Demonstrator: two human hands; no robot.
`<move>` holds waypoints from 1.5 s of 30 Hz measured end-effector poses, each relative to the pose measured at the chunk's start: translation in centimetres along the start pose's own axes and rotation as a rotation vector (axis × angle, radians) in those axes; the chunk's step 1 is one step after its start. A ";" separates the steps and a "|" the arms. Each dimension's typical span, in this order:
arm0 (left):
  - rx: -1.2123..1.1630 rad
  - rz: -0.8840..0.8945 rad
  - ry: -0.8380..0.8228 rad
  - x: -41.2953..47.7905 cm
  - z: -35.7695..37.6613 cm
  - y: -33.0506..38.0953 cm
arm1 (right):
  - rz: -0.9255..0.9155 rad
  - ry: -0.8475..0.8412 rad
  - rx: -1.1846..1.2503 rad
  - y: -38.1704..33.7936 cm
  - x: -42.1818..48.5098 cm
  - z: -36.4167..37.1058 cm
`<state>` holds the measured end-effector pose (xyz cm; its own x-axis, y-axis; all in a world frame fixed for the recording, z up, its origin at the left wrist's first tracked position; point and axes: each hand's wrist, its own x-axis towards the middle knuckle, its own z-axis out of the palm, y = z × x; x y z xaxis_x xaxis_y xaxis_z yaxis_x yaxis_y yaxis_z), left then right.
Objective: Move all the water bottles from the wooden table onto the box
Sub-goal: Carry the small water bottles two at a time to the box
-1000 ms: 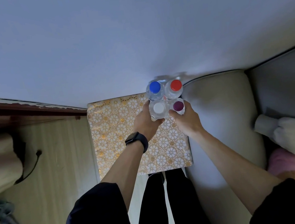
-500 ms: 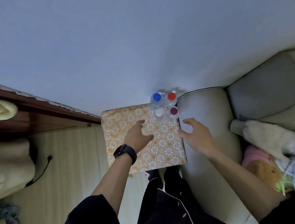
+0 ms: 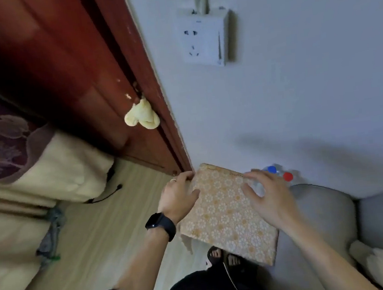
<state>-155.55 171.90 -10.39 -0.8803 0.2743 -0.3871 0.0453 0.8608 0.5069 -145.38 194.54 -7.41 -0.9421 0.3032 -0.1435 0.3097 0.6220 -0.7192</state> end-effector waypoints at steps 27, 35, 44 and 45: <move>0.029 -1.614 1.278 -76.8 1.8 -21.7 | -1.783 -1.096 -0.003 -41.4 -47.0 32.4; 0.157 -1.875 1.319 -96.8 1.9 -22.6 | -2.037 -1.162 0.107 -48.4 -71.2 35.8; 0.162 -1.983 1.391 -109.3 -1.2 -28.9 | -2.087 -1.233 0.232 -56.3 -85.2 40.8; 0.160 -1.996 1.393 -110.4 -1.7 -30.0 | -2.083 -1.246 0.252 -57.2 -86.5 41.7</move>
<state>-60.48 115.08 18.43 0.4255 -0.8041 0.4151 -0.9011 -0.3343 0.2760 -87.00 102.59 17.78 0.4807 -0.7516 0.4518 -0.6326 -0.6540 -0.4148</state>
